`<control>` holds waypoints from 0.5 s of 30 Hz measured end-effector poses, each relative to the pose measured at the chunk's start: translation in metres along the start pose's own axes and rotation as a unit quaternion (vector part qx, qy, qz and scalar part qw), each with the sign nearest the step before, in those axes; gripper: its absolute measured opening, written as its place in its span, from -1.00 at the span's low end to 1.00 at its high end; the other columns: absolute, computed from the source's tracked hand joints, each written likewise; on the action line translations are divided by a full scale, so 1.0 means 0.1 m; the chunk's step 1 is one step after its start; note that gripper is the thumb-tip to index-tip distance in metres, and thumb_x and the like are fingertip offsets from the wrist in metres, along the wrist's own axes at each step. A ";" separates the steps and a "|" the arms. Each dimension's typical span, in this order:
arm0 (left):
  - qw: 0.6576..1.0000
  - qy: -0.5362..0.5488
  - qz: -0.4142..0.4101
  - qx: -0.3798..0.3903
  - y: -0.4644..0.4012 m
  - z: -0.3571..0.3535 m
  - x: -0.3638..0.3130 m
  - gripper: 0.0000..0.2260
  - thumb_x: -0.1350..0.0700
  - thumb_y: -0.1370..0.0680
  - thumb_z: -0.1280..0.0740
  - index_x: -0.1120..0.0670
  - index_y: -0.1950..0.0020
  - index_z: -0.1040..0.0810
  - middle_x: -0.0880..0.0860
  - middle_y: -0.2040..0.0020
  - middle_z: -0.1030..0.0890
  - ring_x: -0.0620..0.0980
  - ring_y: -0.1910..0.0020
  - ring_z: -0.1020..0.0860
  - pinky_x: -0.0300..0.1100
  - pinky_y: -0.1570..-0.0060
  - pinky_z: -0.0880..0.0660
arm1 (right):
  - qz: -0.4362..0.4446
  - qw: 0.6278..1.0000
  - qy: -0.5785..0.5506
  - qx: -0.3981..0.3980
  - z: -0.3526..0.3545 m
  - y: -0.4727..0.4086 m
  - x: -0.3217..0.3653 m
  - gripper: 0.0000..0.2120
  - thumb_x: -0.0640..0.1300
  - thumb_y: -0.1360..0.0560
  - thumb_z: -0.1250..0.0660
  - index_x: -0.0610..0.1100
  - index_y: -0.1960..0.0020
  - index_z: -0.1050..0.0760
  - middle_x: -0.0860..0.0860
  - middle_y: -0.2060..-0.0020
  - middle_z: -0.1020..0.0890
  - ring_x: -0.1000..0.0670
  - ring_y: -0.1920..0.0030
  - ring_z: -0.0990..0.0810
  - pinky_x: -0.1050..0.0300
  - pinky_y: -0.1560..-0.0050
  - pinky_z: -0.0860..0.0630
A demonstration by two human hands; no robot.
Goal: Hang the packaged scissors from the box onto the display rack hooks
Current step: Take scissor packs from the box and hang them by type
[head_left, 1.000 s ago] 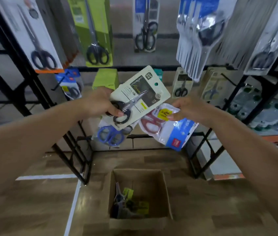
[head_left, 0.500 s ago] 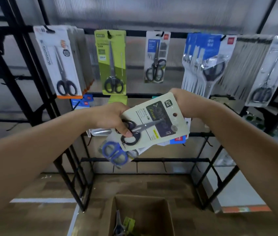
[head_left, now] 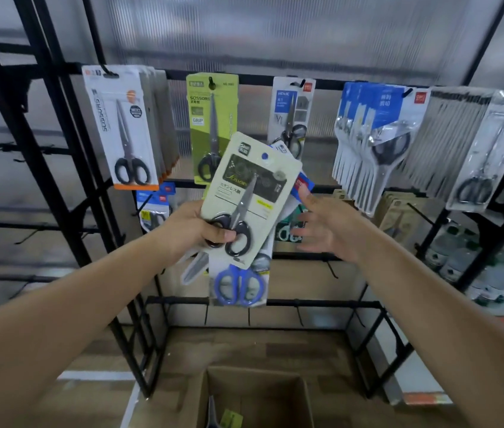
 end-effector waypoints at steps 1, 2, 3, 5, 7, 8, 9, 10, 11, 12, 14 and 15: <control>1.000 0.013 -0.001 -0.002 -0.01 -0.01 0.00 -0.75 0.47 -0.39 -0.35 0.13 0.14 -0.58 -0.08 0.33 -0.65 -0.16 0.34 -0.58 -0.36 0.35 -0.49 | -0.010 0.997 -0.065 0.042 -0.08 -0.01 -0.03 -0.43 0.20 -0.30 -0.38 -0.11 -0.18 -0.43 -0.13 -0.16 -0.57 -0.07 0.03 -0.64 -0.05 0.02 -0.57; 1.000 0.018 0.001 0.001 -0.01 -0.04 0.00 -0.75 0.47 -0.38 -0.36 0.12 0.18 -0.57 -0.09 0.36 -0.64 -0.17 0.36 -0.58 -0.38 0.37 -0.47 | -0.001 0.993 -0.109 0.052 -0.13 -0.04 -0.04 -0.51 0.16 -0.34 -0.38 -0.14 -0.12 -0.47 -0.14 -0.05 -0.63 -0.08 0.09 -0.66 -0.03 0.05 -0.59; 1.000 0.018 0.003 0.009 0.00 -0.07 0.00 -0.75 0.46 -0.37 -0.37 0.11 0.19 -0.57 -0.09 0.37 -0.63 -0.16 0.36 -0.58 -0.38 0.37 -0.47 | 0.015 0.991 -0.125 0.035 -0.14 -0.06 -0.03 -0.63 0.06 -0.40 -0.38 -0.16 -0.08 -0.49 -0.13 0.04 -0.66 -0.09 0.12 -0.66 0.00 0.09 -0.60; 1.000 0.009 0.004 0.023 0.01 -0.14 0.01 -0.73 0.47 -0.37 -0.37 0.12 0.10 -0.59 -0.07 0.29 -0.66 -0.15 0.30 -0.61 -0.37 0.32 -0.50 | 0.041 0.994 -0.100 -0.032 -0.13 -0.09 0.03 -0.88 -0.17 -0.48 -0.33 -0.21 0.03 -0.51 -0.08 0.26 -0.68 -0.07 0.22 -0.64 0.11 0.29 -0.62; 1.000 0.014 0.006 0.025 0.02 -0.17 0.02 -0.71 0.49 -0.38 -0.36 0.14 0.05 -0.58 -0.08 0.28 -0.67 -0.19 0.30 -0.61 -0.38 0.34 -0.50 | 0.060 0.992 -0.076 -0.076 -0.13 -0.07 0.08 -0.92 -0.33 -0.47 -0.26 -0.27 0.06 -0.51 -0.07 0.39 -0.65 -0.05 0.31 -0.62 0.14 0.35 -0.60; 0.999 0.020 0.008 0.023 0.03 -0.17 0.03 -0.72 0.49 -0.38 -0.35 0.14 0.06 -0.56 -0.10 0.34 -0.65 -0.22 0.35 -0.60 -0.40 0.39 -0.47 | 0.065 0.991 -0.080 -0.090 -0.11 -0.06 0.09 -0.89 -0.38 -0.46 -0.25 -0.29 0.06 -0.52 -0.11 0.35 -0.64 -0.07 0.31 -0.62 0.11 0.33 -0.60; 0.999 0.025 0.009 0.023 0.04 -0.17 0.05 -0.73 0.49 -0.40 -0.34 0.14 0.09 -0.55 -0.12 0.39 -0.63 -0.24 0.40 -0.58 -0.41 0.42 -0.45 | 0.075 0.989 -0.080 -0.103 -0.09 -0.03 0.10 -0.90 -0.41 -0.45 -0.26 -0.30 0.10 -0.52 -0.14 0.33 -0.62 -0.10 0.32 -0.61 0.12 0.35 -0.60; 0.999 0.031 0.010 0.022 0.05 -0.17 0.06 -0.74 0.49 -0.41 -0.33 0.14 0.11 -0.54 -0.13 0.42 -0.61 -0.25 0.43 -0.56 -0.42 0.44 -0.43 | 0.089 0.987 -0.072 -0.115 -0.06 0.01 0.11 -0.90 -0.42 -0.44 -0.27 -0.28 0.18 -0.51 -0.15 0.35 -0.60 -0.10 0.37 -0.60 0.15 0.40 -0.58; 0.999 0.037 0.009 0.020 0.06 -0.16 0.08 -0.75 0.49 -0.41 -0.32 0.14 0.12 -0.53 -0.13 0.43 -0.60 -0.25 0.44 -0.55 -0.43 0.45 -0.43 | 0.110 0.985 -0.061 -0.118 -0.06 0.05 0.13 -0.87 -0.41 -0.43 -0.29 -0.26 0.25 -0.48 -0.15 0.38 -0.58 -0.10 0.42 -0.58 0.14 0.41 -0.57; 0.999 0.044 0.009 0.015 0.08 -0.16 0.10 -0.75 0.49 -0.42 -0.32 0.14 0.11 -0.53 -0.13 0.43 -0.61 -0.25 0.43 -0.55 -0.42 0.45 -0.42 | 0.131 0.983 -0.057 -0.111 -0.07 0.07 0.14 -0.86 -0.40 -0.44 -0.31 -0.25 0.28 -0.47 -0.18 0.39 -0.56 -0.12 0.43 -0.57 0.06 0.35 -0.57; 0.998 0.057 0.012 0.002 0.11 -0.14 0.13 -0.75 0.49 -0.42 -0.31 0.16 0.08 -0.54 -0.12 0.40 -0.63 -0.24 0.43 -0.56 -0.41 0.45 -0.43 | 0.158 0.979 -0.070 -0.108 -0.11 0.12 0.15 -0.88 -0.35 -0.47 -0.32 -0.25 0.25 -0.49 -0.22 0.30 -0.55 -0.17 0.30 -0.55 -0.11 0.14 -0.55; 0.997 0.069 0.017 -0.007 0.13 -0.13 0.15 -0.75 0.48 -0.42 -0.31 0.17 0.07 -0.54 -0.11 0.39 -0.63 -0.23 0.42 -0.56 -0.40 0.45 -0.44 | 0.160 0.977 -0.080 -0.118 -0.11 0.14 0.14 -0.88 -0.34 -0.48 -0.32 -0.23 0.22 -0.50 -0.22 0.25 -0.55 -0.18 0.22 -0.53 -0.15 0.06 -0.53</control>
Point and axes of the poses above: each hand's wrist, its own y-axis away from the middle knuckle, its own z-axis out of the back of the hand, x = y × z, the point moved 7 cm from there along -y, towards the middle knuckle
